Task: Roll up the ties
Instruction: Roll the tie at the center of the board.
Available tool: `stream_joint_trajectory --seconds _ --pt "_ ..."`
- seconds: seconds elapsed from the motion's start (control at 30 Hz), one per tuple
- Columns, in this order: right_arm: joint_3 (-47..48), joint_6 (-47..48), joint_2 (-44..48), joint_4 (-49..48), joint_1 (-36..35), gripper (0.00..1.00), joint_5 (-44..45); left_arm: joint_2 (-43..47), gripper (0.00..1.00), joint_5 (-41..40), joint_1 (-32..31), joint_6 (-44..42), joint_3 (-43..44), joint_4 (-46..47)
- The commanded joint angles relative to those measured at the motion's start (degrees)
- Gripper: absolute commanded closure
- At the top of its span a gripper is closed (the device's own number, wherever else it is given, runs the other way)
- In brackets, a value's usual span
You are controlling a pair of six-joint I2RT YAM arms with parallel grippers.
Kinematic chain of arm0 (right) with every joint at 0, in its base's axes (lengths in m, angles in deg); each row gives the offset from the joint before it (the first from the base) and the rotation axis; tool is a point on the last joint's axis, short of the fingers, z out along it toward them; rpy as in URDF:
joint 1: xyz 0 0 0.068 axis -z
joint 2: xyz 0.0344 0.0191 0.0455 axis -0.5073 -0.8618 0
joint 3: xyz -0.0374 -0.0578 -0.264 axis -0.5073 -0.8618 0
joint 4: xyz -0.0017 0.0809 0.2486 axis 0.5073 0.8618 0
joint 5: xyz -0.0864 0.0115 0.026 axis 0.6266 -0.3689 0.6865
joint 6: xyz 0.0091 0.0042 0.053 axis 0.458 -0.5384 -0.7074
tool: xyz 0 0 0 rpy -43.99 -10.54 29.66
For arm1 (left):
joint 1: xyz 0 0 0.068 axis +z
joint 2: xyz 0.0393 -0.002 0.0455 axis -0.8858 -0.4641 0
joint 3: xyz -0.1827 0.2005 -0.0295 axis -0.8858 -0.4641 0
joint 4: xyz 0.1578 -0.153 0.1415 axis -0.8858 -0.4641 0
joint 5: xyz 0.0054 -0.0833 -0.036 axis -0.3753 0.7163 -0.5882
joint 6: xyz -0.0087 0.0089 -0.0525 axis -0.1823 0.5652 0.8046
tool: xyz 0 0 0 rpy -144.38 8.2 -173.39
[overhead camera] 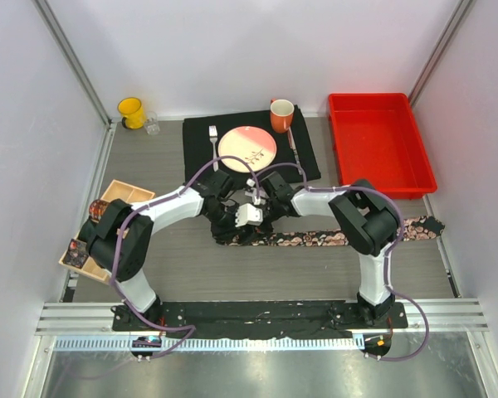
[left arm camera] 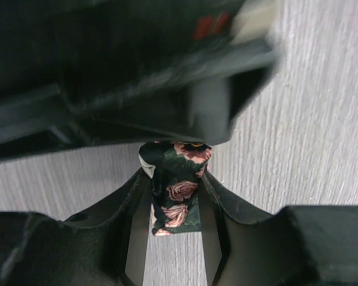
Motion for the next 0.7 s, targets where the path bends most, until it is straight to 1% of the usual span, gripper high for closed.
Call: stream_joint_trajectory --seconds 0.0,0.13,0.23,0.27,0.3,0.37,0.4,0.5,0.63,0.67 --pt "-2.22 1.49 7.35 0.93 1.08 0.67 -2.15 1.09 0.60 -1.26 0.18 0.11 0.71 1.92" --pt "-3.63 2.37 9.12 1.81 1.35 0.58 -3.83 1.71 0.60 -1.26 0.18 0.19 -0.43 2.45" --pt "-4.07 -1.04 9.03 -2.04 1.44 0.56 -3.65 2.33 0.60 -0.73 0.18 0.19 -1.05 2.72" --pt "-4.07 -4.19 8.68 -3.62 1.44 0.56 -3.83 2.41 0.59 -0.47 0.18 0.20 -1.05 2.89" --pt "-3.98 -5.53 7.55 -6.16 1.44 0.56 -4.00 2.42 0.59 -0.38 0.18 0.37 -1.05 2.98" --pt "-3.89 -7.81 6.58 -7.77 1.44 0.56 -4.18 2.68 0.59 -0.20 0.18 0.46 -1.14 2.98" --pt "-3.89 -9.13 6.40 -10.73 1.35 0.57 -3.83 2.85 0.59 -0.20 0.18 0.55 -1.14 2.98" --pt "-3.55 -9.76 5.43 -12.42 1.44 0.58 -2.78 3.03 0.58 0.24 0.18 0.63 -1.23 2.89" --pt "-3.89 -11.51 3.41 -14.18 1.61 0.62 -1.63 3.12 0.58 0.76 0.18 0.55 -1.23 2.89" --pt "-4.42 -12.65 3.15 -16.53 1.70 0.65 -1.11 3.03 0.58 0.85 0.18 0.55 -1.31 2.98"
